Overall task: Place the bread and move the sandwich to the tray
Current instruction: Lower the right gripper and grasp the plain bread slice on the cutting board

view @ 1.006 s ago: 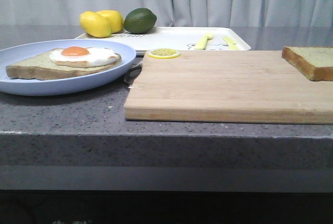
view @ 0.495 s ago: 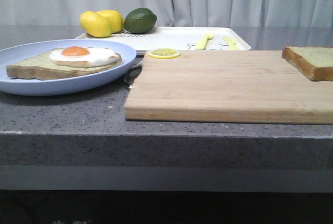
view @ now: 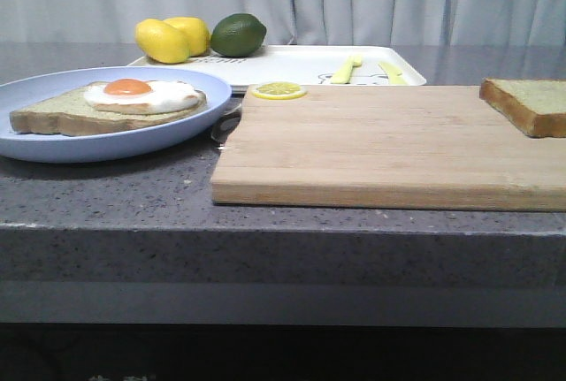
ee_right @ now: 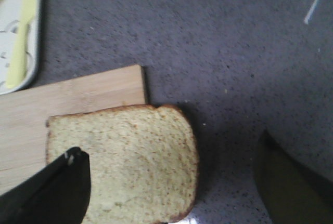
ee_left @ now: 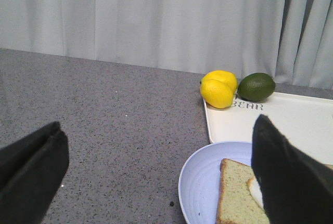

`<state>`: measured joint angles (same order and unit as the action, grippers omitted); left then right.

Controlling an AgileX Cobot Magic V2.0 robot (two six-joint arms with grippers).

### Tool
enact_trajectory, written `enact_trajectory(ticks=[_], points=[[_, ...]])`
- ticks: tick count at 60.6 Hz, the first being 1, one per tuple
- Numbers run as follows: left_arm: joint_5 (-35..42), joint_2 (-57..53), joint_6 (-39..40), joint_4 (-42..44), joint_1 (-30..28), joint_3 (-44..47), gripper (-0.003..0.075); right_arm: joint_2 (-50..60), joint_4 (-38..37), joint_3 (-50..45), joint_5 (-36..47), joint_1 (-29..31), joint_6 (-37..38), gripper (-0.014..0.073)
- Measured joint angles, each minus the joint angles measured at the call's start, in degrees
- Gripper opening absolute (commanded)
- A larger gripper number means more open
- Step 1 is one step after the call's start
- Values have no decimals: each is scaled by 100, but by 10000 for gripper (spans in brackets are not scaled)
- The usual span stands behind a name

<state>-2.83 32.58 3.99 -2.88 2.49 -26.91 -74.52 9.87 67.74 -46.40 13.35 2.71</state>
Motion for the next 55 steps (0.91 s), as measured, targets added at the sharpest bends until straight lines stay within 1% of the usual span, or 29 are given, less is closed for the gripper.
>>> enact_trajectory(ticks=[5, 9, 22, 30, 39, 43, 46, 54, 55], points=[[0, 0, 0, 0, 0, 0, 692, -413, 225, 171, -151, 198, -47, 640], [0, 0, 0, 0, 0, 0, 692, -710, 482, 283, -244, 324, -239, 640], [0, 0, 0, 0, 0, 0, 692, -1546, 1718, 501, -773, 823, -1353, 640], [0, 0, 0, 0, 0, 0, 692, -1942, 1976, 498, -923, 1031, -1860, 640], [0, 0, 0, 0, 0, 0, 692, -2190, 2186, 508, -1168, 1067, -2116, 628], [0, 0, 0, 0, 0, 0, 692, -2270, 2365, 508, -1307, 1067, -2233, 578], [0, 0, 0, 0, 0, 0, 692, -2292, 2516, 508, -1409, 1067, -2304, 505], [0, 0, 0, 0, 0, 0, 692, -2292, 2765, 521, -1509, 1067, -2361, 210], [0, 0, 0, 0, 0, 0, 692, -2292, 2780, 521, -1519, 1067, -2374, 155]])
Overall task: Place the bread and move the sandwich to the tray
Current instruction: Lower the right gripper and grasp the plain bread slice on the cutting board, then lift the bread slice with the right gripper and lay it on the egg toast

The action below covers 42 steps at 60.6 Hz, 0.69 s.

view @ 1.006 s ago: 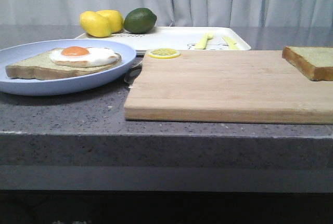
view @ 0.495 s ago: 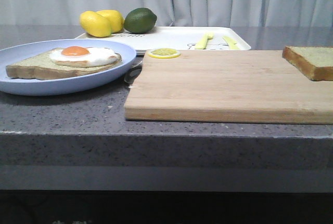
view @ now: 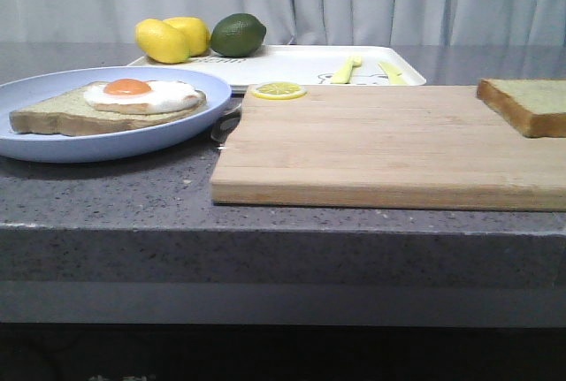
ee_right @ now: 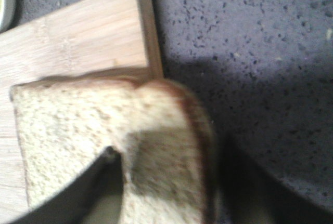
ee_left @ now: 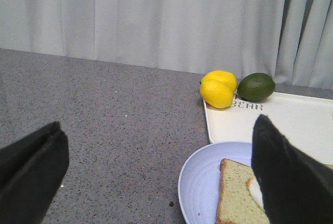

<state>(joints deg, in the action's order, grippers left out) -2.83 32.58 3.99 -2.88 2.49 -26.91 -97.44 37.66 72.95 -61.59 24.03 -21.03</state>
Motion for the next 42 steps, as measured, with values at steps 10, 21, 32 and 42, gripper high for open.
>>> enact_trajectory(ticks=[10, 21, 32, 42], points=[[0, 0, 0, 0, 0, 0, 692, 0, 63, 20, -144, 0, -8, -69], [0, 0, 0, 0, 0, 0, 692, 164, 224, 44, -223, 0, -8, -74], [0, 0, 0, 0, 0, 0, 692, 700, 627, 251, -337, 3, -8, -74], [0, 0, 0, 0, 0, 0, 692, 1159, 1674, 308, -371, -80, -8, -73]])
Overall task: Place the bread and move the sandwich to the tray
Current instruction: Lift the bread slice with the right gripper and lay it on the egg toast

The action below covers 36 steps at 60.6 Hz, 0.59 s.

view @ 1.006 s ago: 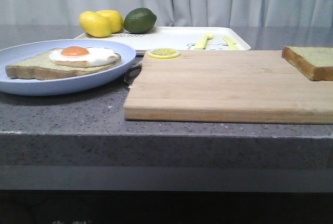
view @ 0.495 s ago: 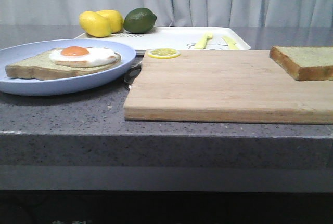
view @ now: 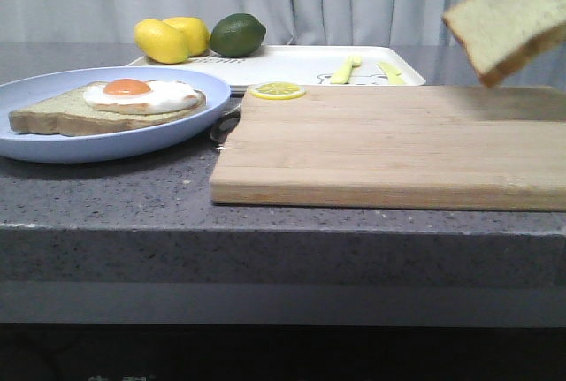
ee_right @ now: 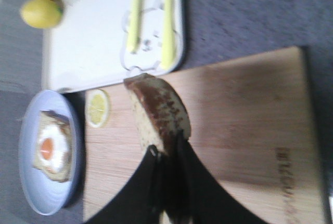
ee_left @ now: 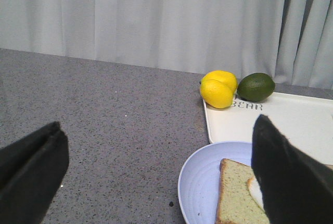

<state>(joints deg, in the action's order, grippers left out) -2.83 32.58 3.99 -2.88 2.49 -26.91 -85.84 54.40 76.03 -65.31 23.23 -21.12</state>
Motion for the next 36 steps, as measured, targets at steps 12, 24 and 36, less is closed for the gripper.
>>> enact_trajectory(ticks=[12, 24, 36], points=[[0, 0, 0, 0, 0, 0, 692, 67, 1159, 0, 481, -1052, -5, -73], [0, 0, 0, 0, 0, 0, 692, -10, 2168, 0, 1874, -3012, -5, -73], [0, 0, 0, 0, 0, 0, 692, -394, 2771, 0, 3693, -4889, -13, -73]])
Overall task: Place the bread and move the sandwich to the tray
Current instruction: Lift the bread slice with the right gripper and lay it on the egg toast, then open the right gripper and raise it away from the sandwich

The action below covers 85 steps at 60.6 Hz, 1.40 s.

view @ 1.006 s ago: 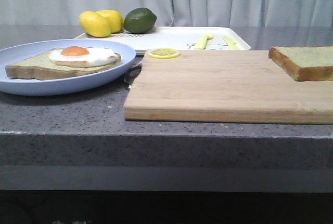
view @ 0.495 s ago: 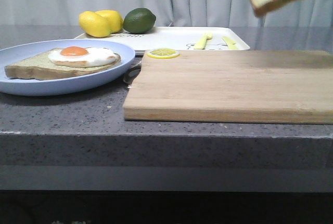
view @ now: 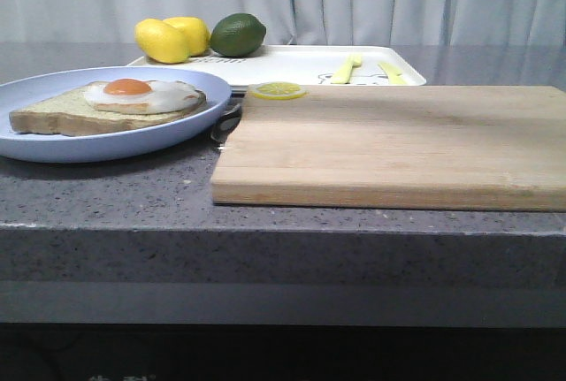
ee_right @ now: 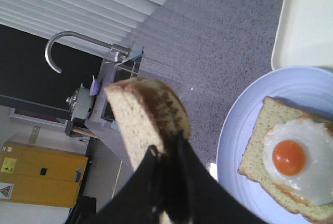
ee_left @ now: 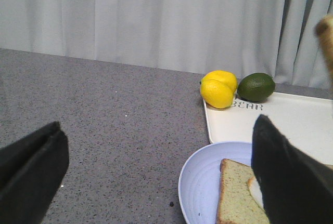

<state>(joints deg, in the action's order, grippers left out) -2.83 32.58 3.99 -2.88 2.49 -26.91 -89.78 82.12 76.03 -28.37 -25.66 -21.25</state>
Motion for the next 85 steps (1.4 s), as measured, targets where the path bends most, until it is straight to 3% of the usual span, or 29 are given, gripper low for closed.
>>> enact_trajectory(ticks=[6, 16, 47, 69, 85], points=[[0, 0, 0, 0, 0, 0, 692, -266, 149, 0, 721, -567, 0, -73], [0, 0, 0, 0, 0, 0, 692, -804, 511, 0, 1362, -880, -4, -73], [0, 0, 0, 0, 0, 0, 692, -1537, 703, -87, 1244, -880, -4, -59], [0, 0, 0, 0, 0, 0, 692, -1537, 711, -427, 1233, -880, -4, 219], [0, 0, 0, 0, 0, 0, 692, -1441, 662, -440, 1147, -777, -4, 296]])
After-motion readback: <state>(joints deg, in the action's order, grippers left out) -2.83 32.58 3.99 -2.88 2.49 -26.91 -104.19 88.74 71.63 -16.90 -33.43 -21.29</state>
